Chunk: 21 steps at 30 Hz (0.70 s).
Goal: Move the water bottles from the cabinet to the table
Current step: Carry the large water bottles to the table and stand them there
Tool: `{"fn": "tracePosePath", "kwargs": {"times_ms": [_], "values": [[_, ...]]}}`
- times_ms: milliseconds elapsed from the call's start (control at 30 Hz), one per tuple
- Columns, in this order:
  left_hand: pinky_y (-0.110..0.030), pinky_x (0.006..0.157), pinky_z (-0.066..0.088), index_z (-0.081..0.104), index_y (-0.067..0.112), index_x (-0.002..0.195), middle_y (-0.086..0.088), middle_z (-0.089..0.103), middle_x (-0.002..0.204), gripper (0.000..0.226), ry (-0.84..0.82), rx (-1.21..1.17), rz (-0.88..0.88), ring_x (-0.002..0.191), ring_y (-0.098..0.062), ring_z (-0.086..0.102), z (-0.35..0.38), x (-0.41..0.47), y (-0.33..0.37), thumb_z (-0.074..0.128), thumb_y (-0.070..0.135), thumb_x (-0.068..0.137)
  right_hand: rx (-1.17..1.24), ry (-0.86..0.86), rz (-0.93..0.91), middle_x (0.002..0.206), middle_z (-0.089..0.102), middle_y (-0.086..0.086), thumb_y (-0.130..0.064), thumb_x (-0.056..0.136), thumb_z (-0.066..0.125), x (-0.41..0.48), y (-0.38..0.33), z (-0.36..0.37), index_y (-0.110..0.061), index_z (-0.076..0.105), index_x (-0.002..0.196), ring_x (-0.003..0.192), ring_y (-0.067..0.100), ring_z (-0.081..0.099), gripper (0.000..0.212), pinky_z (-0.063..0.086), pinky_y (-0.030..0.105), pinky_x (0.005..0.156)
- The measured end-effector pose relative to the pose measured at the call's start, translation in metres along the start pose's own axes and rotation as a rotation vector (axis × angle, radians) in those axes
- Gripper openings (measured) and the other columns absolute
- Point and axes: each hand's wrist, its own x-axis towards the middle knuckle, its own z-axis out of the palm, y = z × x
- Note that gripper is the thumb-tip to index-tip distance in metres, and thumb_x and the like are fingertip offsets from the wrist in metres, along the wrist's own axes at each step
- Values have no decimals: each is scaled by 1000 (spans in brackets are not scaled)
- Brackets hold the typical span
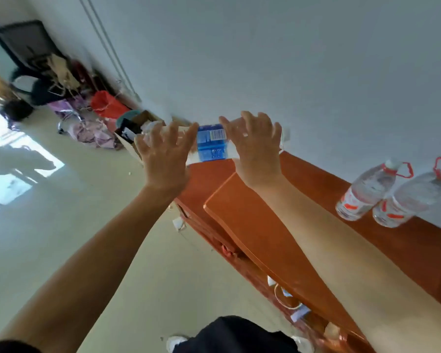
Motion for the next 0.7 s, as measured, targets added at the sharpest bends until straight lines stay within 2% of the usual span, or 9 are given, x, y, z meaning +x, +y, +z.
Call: {"fn": "tracePosePath", "kwargs": {"times_ms": [67,167,267,367,533,700], "values": [[-69,106,29,27,36,149,-9,40,149,85,18,50,-39,138,-43,36,-18,8,-64,72,41,78,19,57,-48,151,38,11,-25,86,76,41,-54,-9,-41,23,156,141,37,35,90,34,65,111],[-68,108,27,25,35,152,-11,39,151,85,2,130,-130,139,-43,34,-47,-4,-185,66,46,79,66,88,-157,151,38,11,-22,80,81,92,-172,-19,-43,23,155,138,38,37,97,36,64,108],[-65,105,31,28,33,149,-11,45,145,95,52,237,-276,133,-42,40,-68,-42,-309,82,29,71,159,108,-279,152,37,11,-22,79,82,126,-305,-35,-43,23,156,138,38,36,99,36,63,109],[-63,105,29,29,33,152,-12,43,148,96,109,322,-429,134,-42,38,-84,-89,-395,81,18,72,226,174,-436,156,31,12,-26,84,78,145,-406,-51,-42,21,158,142,39,31,94,32,62,111],[-59,105,21,32,33,153,-10,43,149,92,240,492,-635,135,-41,37,-101,-153,-504,75,9,75,366,354,-635,157,33,13,-25,84,80,165,-549,-62,-43,20,157,143,43,31,96,33,65,110],[-64,103,27,33,33,152,-9,46,146,91,267,682,-755,133,-41,40,-107,-199,-589,65,2,73,549,445,-773,157,34,14,-23,83,81,182,-672,-56,-40,28,156,143,42,31,92,28,64,114]]}}
